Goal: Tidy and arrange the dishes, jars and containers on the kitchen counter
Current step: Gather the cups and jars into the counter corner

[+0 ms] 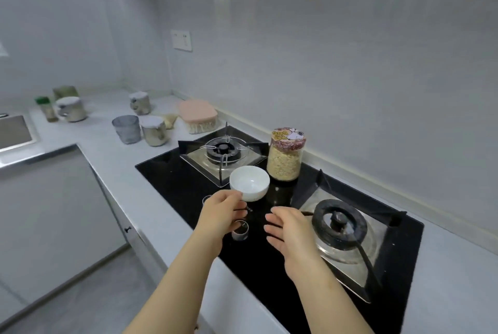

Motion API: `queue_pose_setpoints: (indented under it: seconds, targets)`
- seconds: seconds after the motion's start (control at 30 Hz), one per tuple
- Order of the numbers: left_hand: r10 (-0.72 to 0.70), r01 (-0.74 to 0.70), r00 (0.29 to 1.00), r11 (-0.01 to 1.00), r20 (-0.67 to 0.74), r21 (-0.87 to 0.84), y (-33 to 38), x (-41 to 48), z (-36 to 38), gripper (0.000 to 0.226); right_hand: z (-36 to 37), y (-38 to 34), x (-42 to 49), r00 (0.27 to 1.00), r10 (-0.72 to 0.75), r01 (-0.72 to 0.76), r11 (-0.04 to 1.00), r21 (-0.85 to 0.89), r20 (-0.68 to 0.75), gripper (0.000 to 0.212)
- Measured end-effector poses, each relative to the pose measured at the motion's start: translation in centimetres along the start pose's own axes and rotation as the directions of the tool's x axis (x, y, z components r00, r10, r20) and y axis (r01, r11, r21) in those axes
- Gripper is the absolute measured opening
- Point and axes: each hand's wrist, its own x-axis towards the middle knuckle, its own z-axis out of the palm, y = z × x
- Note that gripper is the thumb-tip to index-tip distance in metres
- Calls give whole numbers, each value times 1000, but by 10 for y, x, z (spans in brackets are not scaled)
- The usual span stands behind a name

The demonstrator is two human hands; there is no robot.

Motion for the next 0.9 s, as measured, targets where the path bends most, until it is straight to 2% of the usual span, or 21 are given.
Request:
queue_pose_setpoints:
  seconds: [0.2,0.33,0.47,0.63,0.9]
  targets:
    - [54,-55,997,998,-62,-5,14,34,-71,10,82,-3,19,997,-34,39,997,-64,74,15]
    - [85,-87,992,996,-93,-11,32,66,-129,11,152,-6,33,994,-46,55,994,-92,100,15]
    - [106,-111,984,994,-142,-25,54,98,-191,10,223,-3,41,983,-68,85,992,-97,170,5]
    - [123,-129,977,991,-177,-20,73,126,-270,10,307,4,50,973,-47,67,995,-78,226,12]
    - [105,-116,973,993,-204,-40,85,160,-335,17,384,14,65,962,-14,41,995,-95,272,10]
